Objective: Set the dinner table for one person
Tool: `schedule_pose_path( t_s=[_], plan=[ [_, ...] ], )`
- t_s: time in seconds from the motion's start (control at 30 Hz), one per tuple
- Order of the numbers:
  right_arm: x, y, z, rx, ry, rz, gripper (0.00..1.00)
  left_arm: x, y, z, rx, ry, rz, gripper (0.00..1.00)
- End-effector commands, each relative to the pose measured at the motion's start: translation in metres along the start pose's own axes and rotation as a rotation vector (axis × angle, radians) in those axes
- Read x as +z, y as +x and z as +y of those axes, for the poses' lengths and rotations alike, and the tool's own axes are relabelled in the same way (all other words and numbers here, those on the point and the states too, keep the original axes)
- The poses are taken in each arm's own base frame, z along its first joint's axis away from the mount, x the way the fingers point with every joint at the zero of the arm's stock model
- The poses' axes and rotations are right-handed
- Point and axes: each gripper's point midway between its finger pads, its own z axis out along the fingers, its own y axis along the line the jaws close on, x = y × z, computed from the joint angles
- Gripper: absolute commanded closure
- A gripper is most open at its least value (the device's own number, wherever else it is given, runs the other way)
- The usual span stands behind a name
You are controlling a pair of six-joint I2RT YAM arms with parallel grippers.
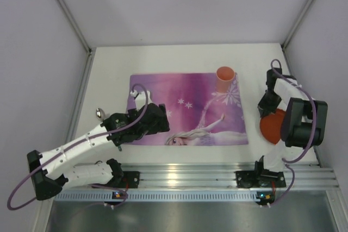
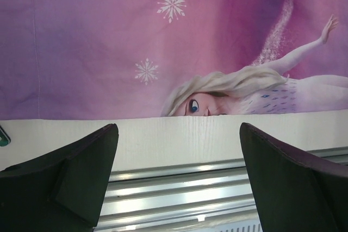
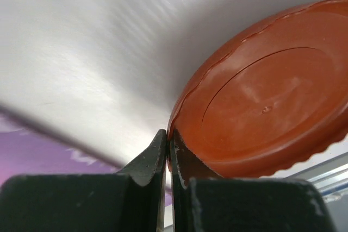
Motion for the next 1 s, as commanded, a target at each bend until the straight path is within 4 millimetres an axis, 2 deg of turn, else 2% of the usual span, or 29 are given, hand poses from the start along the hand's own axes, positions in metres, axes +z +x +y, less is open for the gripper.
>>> schedule_pose_path(
  t_s=[0.0,0.03,0.07,0.1,0.13,0.17,0.2,0.23,0.27,0.3,0.33,0.37,0.43,0.47,0.5,0.53,0.57,0.63,0.67,0.73,0.77,0.83,0.87,0.93,0.97],
  plan=[
    [-0.088,-0.058,0.034,0.041,-0.152,-0.247,1.0,-0.003,-0.028,-0.012,0.027,-0.003,-0.059,0.01],
    [-0.106,-0.065,0.039,0.048,-0.172,-0.282,1.0,-0.003,-0.032,-0.013,0.031,-0.002,-0.062,0.02],
    [-0.125,-0.062,0.046,0.025,-0.186,-0.298,1.0,-0.003,-0.04,-0.019,0.022,0.012,-0.059,0.02],
    [-0.163,-0.077,0.053,0.032,-0.226,-0.392,1.0,-0.003,-0.046,-0.02,0.026,0.017,-0.062,0.02],
    [-0.181,-0.079,0.058,0.041,-0.241,-0.428,1.0,-0.003,-0.051,-0.02,0.038,0.02,-0.064,0.02],
    [-0.202,-0.061,0.082,-0.036,-0.277,-0.444,1.0,-0.004,-0.061,-0.02,0.027,0.019,-0.075,0.02],
    [-0.238,-0.065,0.094,-0.026,-0.323,-0.52,1.0,-0.005,-0.066,-0.018,0.036,0.015,-0.08,0.01],
    [-0.255,-0.058,0.104,-0.042,-0.346,-0.547,1.0,-0.006,-0.071,-0.015,0.031,0.008,-0.085,0.02],
    [-0.272,-0.033,0.128,-0.122,-0.392,-0.557,1.0,-0.009,-0.08,-0.008,0.013,-0.015,-0.096,0.02],
    [-0.296,-0.03,0.143,-0.138,-0.431,-0.603,1.0,-0.01,-0.084,-0.003,0.012,-0.03,-0.1,0.02],
    [-0.308,-0.018,0.156,-0.158,-0.456,-0.616,1.0,-0.013,-0.092,0.006,-0.009,-0.052,-0.114,0.02],
    [-0.32,0.013,0.177,-0.246,-0.492,-0.614,1.0,-0.018,-0.099,0.01,-0.021,-0.061,-0.13,0.02],
    [-0.337,0.039,0.211,-0.324,-0.545,-0.622,1.0,-0.027,-0.104,0.026,-0.025,-0.107,-0.136,0.02],
    [-0.342,0.071,0.234,-0.409,-0.594,-0.609,1.0,-0.031,-0.11,0.036,-0.046,-0.131,-0.147,0.02],
    [-0.335,0.088,0.255,-0.463,-0.601,-0.584,1.0,-0.034,-0.109,0.044,-0.043,-0.153,-0.14,0.01],
    [-0.33,0.102,0.266,-0.501,-0.605,-0.564,1.0,-0.038,-0.112,0.053,-0.061,-0.169,-0.149,0.02],
    [-0.318,0.126,0.287,-0.566,-0.61,-0.532,1.0,-0.042,-0.113,0.058,-0.068,-0.177,-0.152,0.01],
    [-0.305,0.146,0.305,-0.622,-0.616,-0.492,1.0,-0.052,-0.111,0.071,-0.09,-0.207,-0.159,0.02],
    [-0.29,0.16,0.318,-0.661,-0.605,-0.467,1.0,-0.055,-0.109,0.075,-0.098,-0.216,-0.162,0.01],
    [-0.271,0.169,0.329,-0.702,-0.582,-0.434,1.0,-0.063,-0.101,0.086,-0.127,-0.243,-0.155,0.02],
    [-0.253,0.175,0.337,-0.725,-0.552,-0.414,1.0,-0.063,-0.094,0.091,-0.127,-0.261,-0.14,0.01],
    [-0.232,0.181,0.345,-0.757,-0.52,-0.398,1.0,-0.061,-0.075,0.104,-0.139,-0.31,-0.084,0.02],
    [-0.211,0.184,0.348,-0.772,-0.481,-0.375,1.0,-0.06,-0.068,0.108,-0.162,-0.331,-0.067,0.02],
    [-0.193,0.188,0.356,-0.791,-0.466,-0.363,1.0,-0.057,-0.053,0.115,-0.17,-0.364,-0.024,0.01],
    [-0.173,0.191,0.356,-0.806,-0.427,-0.341,1.0,-0.056,-0.047,0.118,-0.185,-0.38,-0.004,0.01]
  ],
)
